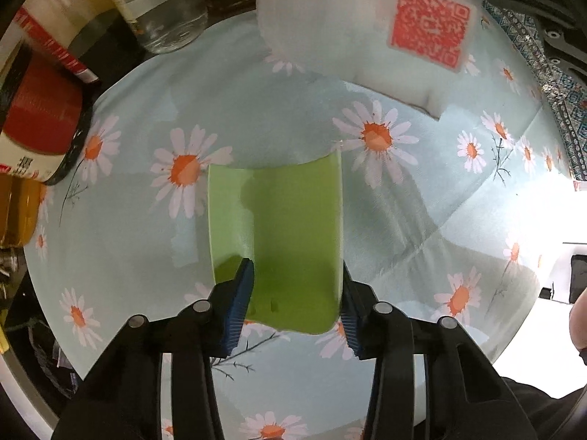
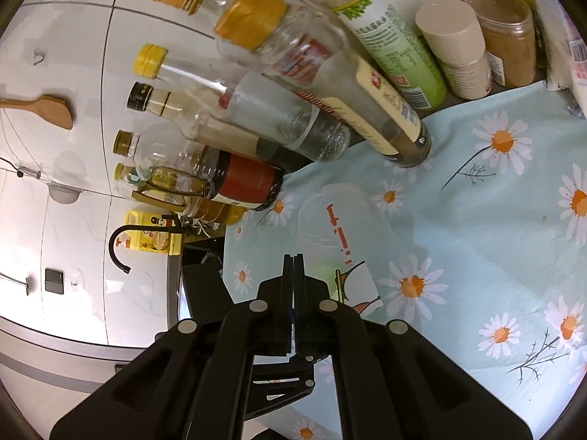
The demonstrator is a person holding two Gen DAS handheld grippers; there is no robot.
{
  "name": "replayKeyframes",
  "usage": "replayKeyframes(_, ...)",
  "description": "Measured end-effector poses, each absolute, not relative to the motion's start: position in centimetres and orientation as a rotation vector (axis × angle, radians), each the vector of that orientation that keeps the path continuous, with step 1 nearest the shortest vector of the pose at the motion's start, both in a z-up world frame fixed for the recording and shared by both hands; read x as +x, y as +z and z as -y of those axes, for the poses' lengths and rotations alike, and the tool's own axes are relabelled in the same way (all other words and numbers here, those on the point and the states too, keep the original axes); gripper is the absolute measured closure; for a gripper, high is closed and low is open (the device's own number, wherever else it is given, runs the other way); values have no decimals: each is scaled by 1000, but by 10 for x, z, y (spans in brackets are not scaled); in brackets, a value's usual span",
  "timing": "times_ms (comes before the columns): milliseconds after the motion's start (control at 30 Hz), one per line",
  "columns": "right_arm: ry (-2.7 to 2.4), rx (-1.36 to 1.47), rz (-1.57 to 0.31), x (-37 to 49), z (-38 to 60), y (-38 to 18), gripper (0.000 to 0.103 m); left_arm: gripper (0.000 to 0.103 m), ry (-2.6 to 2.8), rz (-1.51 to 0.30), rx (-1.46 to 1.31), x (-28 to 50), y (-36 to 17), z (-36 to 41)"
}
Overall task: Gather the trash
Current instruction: 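Grasp the green plastic scoop with the left gripper while the right gripper holds the cup, then carry the cup and scoop over the bin and open both grippers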
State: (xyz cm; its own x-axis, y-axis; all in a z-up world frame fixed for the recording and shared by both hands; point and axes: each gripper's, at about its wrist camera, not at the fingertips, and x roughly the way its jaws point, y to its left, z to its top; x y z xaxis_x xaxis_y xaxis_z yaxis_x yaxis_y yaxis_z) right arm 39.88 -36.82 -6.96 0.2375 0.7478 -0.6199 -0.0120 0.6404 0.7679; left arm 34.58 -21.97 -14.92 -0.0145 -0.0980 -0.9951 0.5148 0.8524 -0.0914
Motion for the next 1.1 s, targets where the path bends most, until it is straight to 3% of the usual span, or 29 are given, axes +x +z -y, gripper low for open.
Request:
replayKeyframes(33,592,725,-1235,398,365,-68,102,94,-494,-1511,342,344,-148,216)
replayKeyframes(267,614,677,-1246,393,341,-59,102,97,-475,-1493,276,332,-141,183)
replayKeyframes(1100,641,507,-1291,354,211,-35,102,97,-421,-1380,116,286,-79,55)
